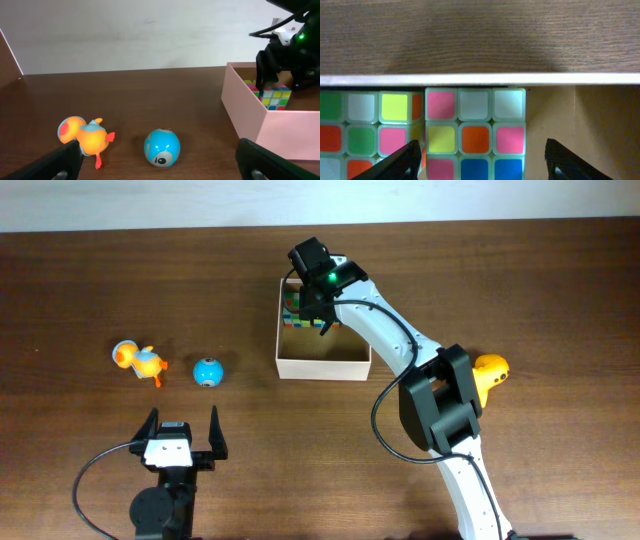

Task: Pack container
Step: 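Lower the cube beside the first cube and open the right gripper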

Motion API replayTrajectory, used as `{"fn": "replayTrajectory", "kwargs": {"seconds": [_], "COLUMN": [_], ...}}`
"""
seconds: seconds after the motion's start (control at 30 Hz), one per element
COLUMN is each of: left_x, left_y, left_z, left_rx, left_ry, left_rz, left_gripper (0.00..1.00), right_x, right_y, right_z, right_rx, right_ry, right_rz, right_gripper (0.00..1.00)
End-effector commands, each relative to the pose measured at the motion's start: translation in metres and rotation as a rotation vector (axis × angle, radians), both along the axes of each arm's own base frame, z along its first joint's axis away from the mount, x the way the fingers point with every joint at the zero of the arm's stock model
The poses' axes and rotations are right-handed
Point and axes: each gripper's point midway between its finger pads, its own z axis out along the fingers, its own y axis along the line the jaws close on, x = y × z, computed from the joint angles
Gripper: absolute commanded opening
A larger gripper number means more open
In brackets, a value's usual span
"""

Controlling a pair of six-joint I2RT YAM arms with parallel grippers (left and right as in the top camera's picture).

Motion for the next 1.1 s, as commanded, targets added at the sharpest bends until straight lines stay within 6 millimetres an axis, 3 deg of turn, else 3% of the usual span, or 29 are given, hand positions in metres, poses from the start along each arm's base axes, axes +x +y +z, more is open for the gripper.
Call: {"fn": "replayTrajectory", "kwargs": {"seconds": [0.0, 0.3, 0.47, 0.53, 0.63, 0.8, 1.07], "left_x": [0.000, 0.000, 0.000, 0.000, 0.000, 0.000, 0.000], "left_y": [-0.001, -0.001, -0.001, -0.001, -0.001, -0.001, -0.001], "left_z": [-0.001, -0.001, -0.001, -0.001, -0.001, -0.001, -0.001], "left_rx": [0.015, 0.015, 0.015, 0.015, 0.015, 0.015, 0.015], "left_ry": [-0.002, -0.002, -0.002, -0.002, -0.002, -0.002, -0.002], "left_rz": [-0.002, -0.002, -0.002, -0.003, -0.002, -0.002, -0.002], "left_gripper": [0.99, 0.99, 0.99, 0.99, 0.99, 0.99, 0.99], "right_x": [-0.001, -0.004, -0.006, -0.007, -0.007, -0.006, 0.001], "right_y": [0.001, -0.001, -0.002, -0.007, -0.020, -0.033, -0.054], "right_z": [0.019, 0.068, 0.083, 0.084, 0.075, 0.057, 0.044], "right_rx": [0.024, 0.045, 0.046, 0.026, -0.029, -0.068, -0.083], "right_ry": [-0.017, -0.081, -0.100, -0.100, -0.082, -0.044, -0.023], "right_rz": [0.013, 0.045, 0.060, 0.050, 0.026, 0.004, -0.037], "right_gripper": [0.73, 0.73, 0.73, 0.73, 0.55, 0.44, 0.31]}}
